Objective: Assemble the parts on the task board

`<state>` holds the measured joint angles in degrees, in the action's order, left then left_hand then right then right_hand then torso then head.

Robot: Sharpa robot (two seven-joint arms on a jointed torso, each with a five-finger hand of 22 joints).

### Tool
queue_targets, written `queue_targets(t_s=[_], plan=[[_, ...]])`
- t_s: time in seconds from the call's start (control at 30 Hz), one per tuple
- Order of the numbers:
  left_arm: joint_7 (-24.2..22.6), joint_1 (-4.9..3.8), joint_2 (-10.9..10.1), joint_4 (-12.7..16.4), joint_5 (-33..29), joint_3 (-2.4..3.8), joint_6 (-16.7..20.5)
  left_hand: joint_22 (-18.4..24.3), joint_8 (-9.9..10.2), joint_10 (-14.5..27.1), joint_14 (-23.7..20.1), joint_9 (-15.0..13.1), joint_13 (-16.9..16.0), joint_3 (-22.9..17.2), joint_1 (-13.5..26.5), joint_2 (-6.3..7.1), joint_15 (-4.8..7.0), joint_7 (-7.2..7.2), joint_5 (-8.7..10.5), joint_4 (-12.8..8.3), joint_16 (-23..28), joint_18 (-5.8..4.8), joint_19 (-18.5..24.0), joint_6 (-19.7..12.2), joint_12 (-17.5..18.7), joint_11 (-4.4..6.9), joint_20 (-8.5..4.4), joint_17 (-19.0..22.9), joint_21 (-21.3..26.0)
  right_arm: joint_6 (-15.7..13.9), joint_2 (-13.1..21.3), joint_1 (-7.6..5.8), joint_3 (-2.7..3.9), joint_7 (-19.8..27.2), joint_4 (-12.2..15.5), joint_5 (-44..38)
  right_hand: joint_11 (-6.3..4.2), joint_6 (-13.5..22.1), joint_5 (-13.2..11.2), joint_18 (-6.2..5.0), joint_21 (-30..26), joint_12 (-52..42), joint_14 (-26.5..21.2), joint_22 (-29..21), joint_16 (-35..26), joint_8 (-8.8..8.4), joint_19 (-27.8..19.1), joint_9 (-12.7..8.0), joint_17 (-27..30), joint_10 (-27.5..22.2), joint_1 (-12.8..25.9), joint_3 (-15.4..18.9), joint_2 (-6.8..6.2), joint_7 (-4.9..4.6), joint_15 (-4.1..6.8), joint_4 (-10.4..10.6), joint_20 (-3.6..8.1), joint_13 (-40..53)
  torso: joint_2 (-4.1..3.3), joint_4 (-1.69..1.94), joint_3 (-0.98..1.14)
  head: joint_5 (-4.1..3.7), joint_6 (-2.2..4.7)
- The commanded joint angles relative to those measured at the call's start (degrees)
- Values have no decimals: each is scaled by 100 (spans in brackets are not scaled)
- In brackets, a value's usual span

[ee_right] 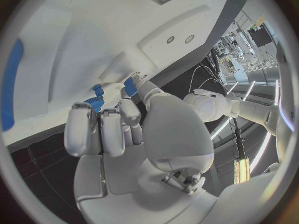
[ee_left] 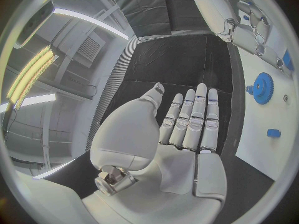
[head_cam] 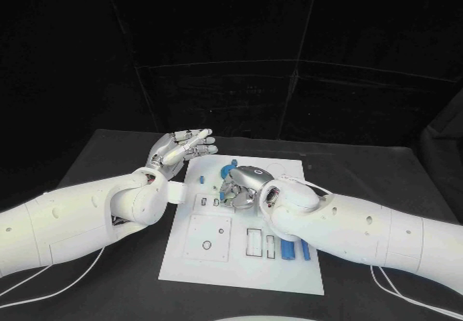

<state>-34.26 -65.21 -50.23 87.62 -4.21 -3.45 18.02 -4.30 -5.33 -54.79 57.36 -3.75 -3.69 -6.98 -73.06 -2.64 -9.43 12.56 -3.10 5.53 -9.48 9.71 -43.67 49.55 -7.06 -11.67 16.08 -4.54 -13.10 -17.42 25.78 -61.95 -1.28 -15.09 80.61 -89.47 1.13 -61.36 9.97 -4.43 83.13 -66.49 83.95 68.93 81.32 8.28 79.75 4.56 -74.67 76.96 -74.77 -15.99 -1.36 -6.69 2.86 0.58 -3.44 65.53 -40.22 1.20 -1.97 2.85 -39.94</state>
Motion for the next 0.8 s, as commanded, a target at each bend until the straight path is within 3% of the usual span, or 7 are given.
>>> queue_targets(t_s=[0.03,0.57,0.8], plan=[[-80,-11,11,6,9,4,-25,6,18,-43,24,-6,0,8,1,-51,2,222,16,-35,27,84,-30,52,12,-1,-7,7,25,168,-20,4,0,-13,-23,-188,5,-85,-22,21,-9,44,309,-11,-17,0,-27,75,10,-36,13,-33,13,59,5,-19,7,-8,-1,-9,4,12,-4],[-64,-12,28,-14,9,4,-44,7,18,-49,27,-6,0,7,2,-52,3,220,16,-36,28,84,-31,54,10,1,-7,7,26,427,-38,28,-1,-45,-13,-347,29,-38,-51,12,-34,126,297,-65,-56,-43,-56,59,63,-91,80,-42,-64,29,-14,-44,-7,-72,4,-8,4,29,-63],[-60,-12,31,-21,9,4,-50,7,18,-49,27,-6,0,7,2,-52,3,220,16,-36,28,84,-31,54,10,1,-7,7,26,544,-34,31,-2,-83,-3,-411,71,74,-53,0,-67,281,280,-132,-109,-123,-92,26,131,-195,185,-26,-177,-22,-46,-53,-33,-204,2,-4,4,29,-69]])
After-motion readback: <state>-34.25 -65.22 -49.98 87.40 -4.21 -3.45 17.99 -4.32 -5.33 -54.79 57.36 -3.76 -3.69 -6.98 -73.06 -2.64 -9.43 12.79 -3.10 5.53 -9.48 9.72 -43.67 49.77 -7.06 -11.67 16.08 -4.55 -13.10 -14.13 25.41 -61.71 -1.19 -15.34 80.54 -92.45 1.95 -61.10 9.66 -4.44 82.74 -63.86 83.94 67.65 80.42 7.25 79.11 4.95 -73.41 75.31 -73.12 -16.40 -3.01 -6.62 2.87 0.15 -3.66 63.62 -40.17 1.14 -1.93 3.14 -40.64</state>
